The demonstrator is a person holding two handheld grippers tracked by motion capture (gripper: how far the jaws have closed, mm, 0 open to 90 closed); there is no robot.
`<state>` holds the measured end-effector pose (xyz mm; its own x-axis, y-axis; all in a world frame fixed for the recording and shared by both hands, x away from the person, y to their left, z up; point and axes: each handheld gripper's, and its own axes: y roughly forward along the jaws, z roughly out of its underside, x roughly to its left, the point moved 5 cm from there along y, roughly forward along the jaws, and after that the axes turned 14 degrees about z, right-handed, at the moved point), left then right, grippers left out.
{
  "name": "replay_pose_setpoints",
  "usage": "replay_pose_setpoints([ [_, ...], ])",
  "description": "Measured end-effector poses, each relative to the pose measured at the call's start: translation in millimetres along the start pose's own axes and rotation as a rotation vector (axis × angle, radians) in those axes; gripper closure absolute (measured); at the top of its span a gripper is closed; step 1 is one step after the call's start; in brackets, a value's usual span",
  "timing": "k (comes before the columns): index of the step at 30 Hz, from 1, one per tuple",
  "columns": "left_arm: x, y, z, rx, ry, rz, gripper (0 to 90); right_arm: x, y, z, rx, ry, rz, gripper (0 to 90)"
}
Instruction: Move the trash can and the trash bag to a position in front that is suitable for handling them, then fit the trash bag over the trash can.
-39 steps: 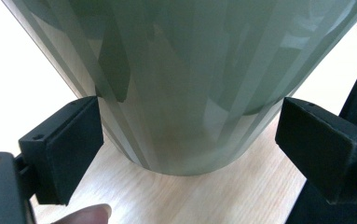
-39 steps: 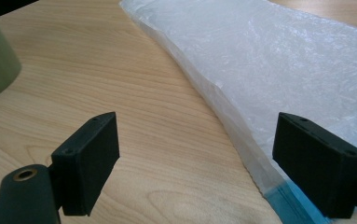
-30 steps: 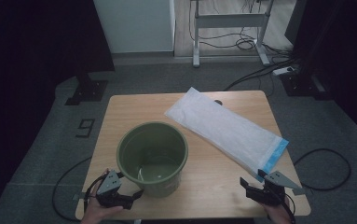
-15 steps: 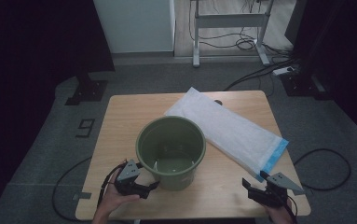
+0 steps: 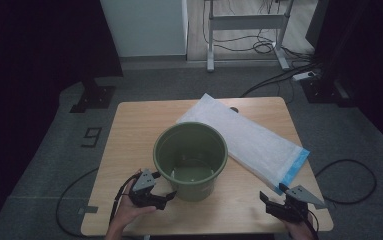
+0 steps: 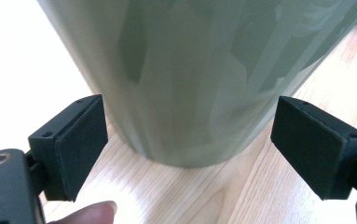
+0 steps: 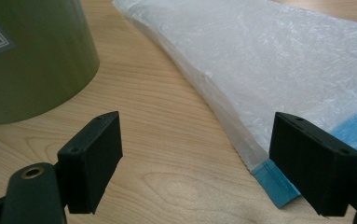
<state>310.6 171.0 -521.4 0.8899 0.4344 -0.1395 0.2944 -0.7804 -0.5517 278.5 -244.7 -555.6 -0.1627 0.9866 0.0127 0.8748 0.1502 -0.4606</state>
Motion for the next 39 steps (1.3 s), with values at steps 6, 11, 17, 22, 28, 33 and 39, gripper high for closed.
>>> replay_pose_setpoints([
  [6,1.8,-15.2,9.8,-0.015,-0.019,-0.028,10.4,2.1,0.9,-1.0,-0.005,-0.01,0.005,16.6],
  [11,8.8,-23.1,14.2,-0.023,-0.043,-0.047,10.6,12.6,4.5,-10.3,-0.025,-0.038,0.022,16.6],
  [17,13.5,-24.0,18.4,-0.006,-0.051,-0.056,11.3,27.7,20.5,-25.7,-0.015,-0.059,0.038,16.9],
  [22,18.3,-31.3,21.4,-0.018,-0.063,-0.067,11.6,42.9,54.0,-42.9,0.037,-0.071,0.039,19.0],
  [28,23.3,-33.9,28.3,-0.02,-0.083,-0.066,12.2,68.8,105.9,-59.0,0.105,-0.109,0.065,22.2],
  [33,26.8,-33.9,32.7,-0.021,-0.096,-0.065,12.8,71.1,141.8,-61.5,0.174,-0.106,0.124,33.2],
  [39,30.8,-33.2,35.3,-0.012,-0.116,-0.074,13.4,71.2,150.7,-56.9,0.228,-0.139,0.141,47.4],
])
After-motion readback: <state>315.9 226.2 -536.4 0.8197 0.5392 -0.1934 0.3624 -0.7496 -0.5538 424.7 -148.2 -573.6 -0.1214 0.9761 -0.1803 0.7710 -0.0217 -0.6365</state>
